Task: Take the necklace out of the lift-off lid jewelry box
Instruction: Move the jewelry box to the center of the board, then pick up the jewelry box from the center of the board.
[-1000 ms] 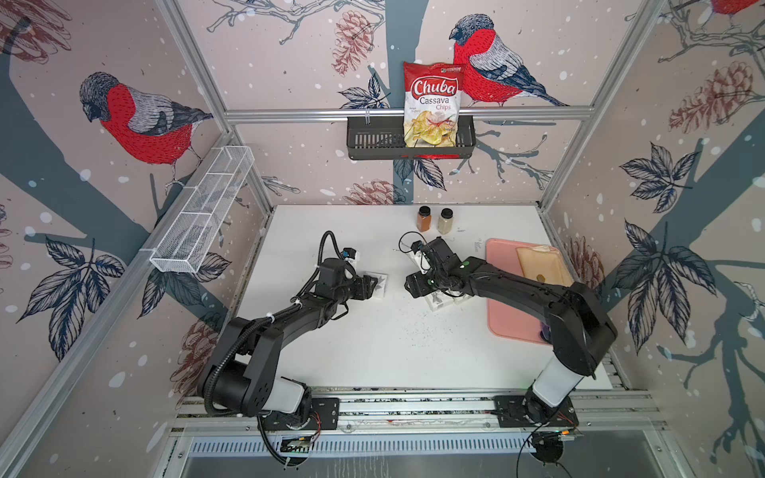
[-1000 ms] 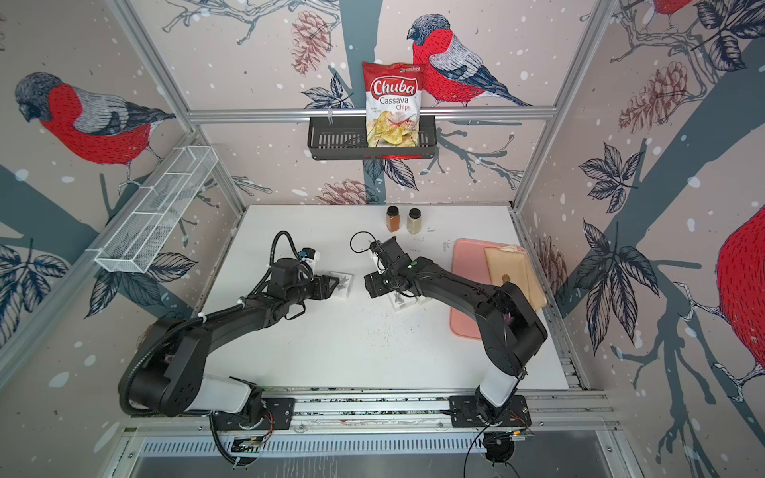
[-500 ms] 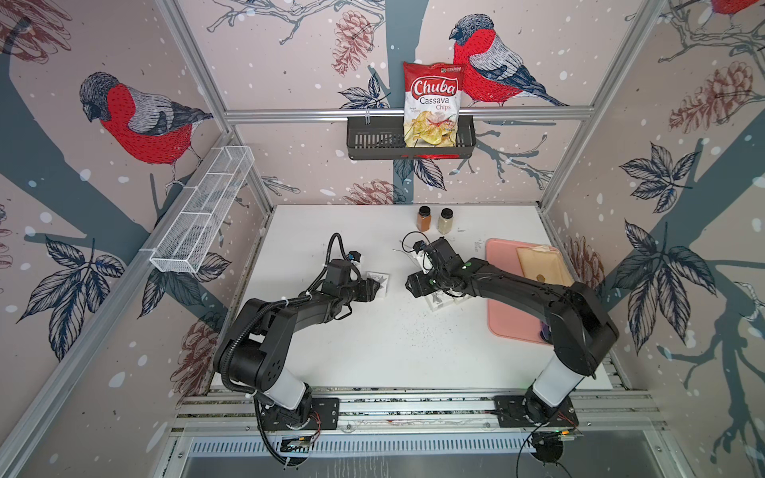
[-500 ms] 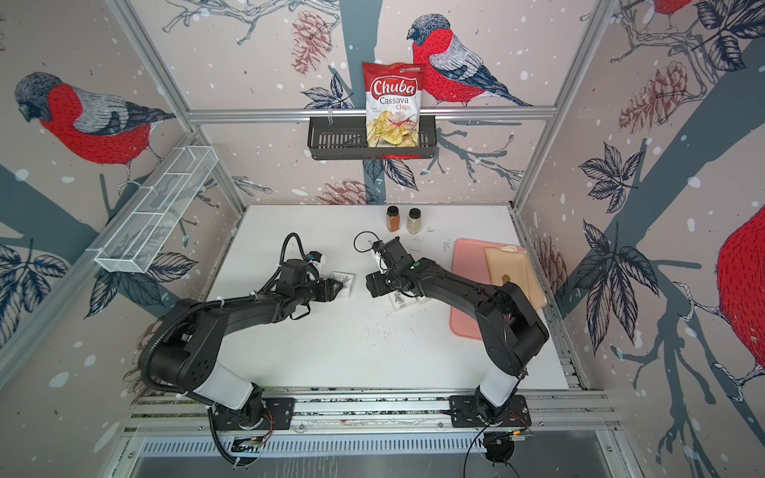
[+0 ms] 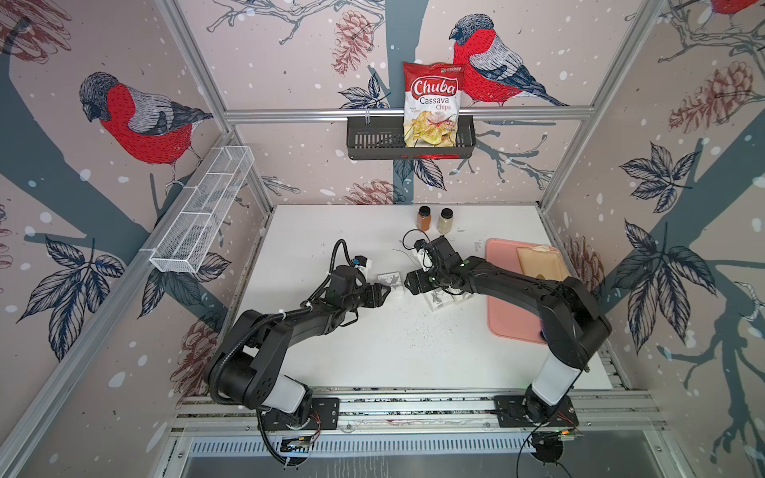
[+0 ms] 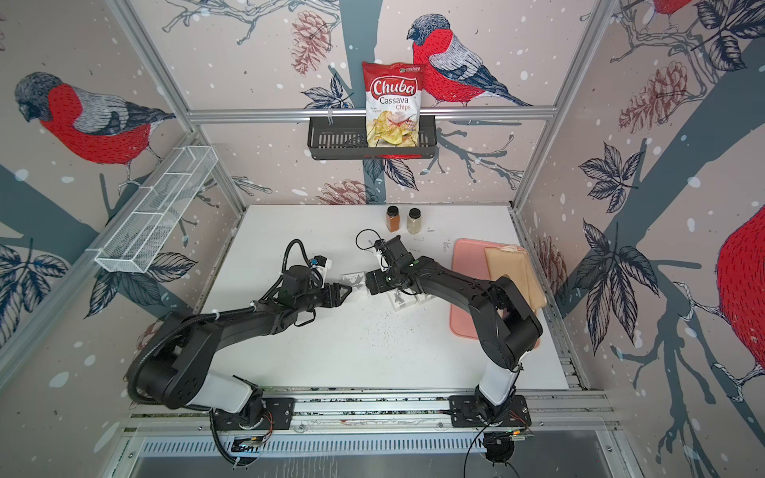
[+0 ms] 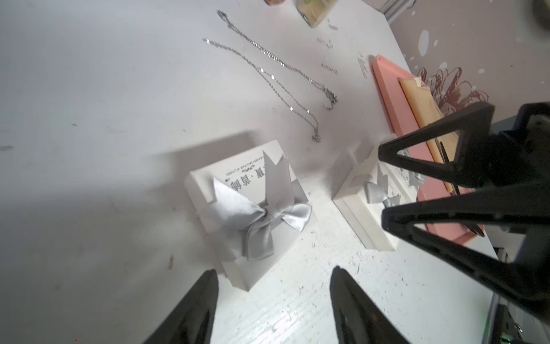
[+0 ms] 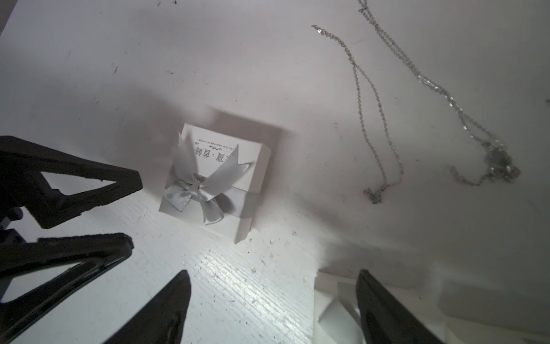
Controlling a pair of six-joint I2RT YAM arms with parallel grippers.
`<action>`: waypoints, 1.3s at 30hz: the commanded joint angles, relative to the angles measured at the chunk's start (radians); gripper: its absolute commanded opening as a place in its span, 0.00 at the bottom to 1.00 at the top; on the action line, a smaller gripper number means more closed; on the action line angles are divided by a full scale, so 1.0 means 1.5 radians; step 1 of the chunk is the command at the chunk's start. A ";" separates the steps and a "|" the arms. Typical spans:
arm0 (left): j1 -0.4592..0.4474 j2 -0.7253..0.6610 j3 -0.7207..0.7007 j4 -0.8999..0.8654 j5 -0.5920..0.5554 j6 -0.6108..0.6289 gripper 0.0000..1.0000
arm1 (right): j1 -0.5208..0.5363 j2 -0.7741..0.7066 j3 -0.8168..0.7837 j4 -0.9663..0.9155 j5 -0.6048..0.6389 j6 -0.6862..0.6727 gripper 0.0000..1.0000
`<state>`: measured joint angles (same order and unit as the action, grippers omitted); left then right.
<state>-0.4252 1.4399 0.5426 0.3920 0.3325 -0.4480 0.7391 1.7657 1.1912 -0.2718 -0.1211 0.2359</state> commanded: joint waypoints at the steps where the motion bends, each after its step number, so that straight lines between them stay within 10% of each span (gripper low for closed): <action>1: 0.016 -0.052 -0.009 -0.034 -0.090 -0.014 0.67 | 0.012 0.028 0.035 -0.017 0.022 -0.009 0.88; 11: 0.108 -0.115 -0.032 -0.039 -0.112 -0.002 0.77 | 0.112 0.140 0.146 -0.047 0.182 0.069 0.91; 39: 0.140 -0.133 -0.058 -0.018 -0.083 0.027 0.77 | 0.137 0.220 0.205 -0.040 0.200 0.131 0.89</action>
<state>-0.2173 1.2457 0.4583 0.3305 0.2062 -0.4183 0.9459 2.0880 1.4895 -0.3229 0.1749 0.4252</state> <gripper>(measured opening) 0.770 0.888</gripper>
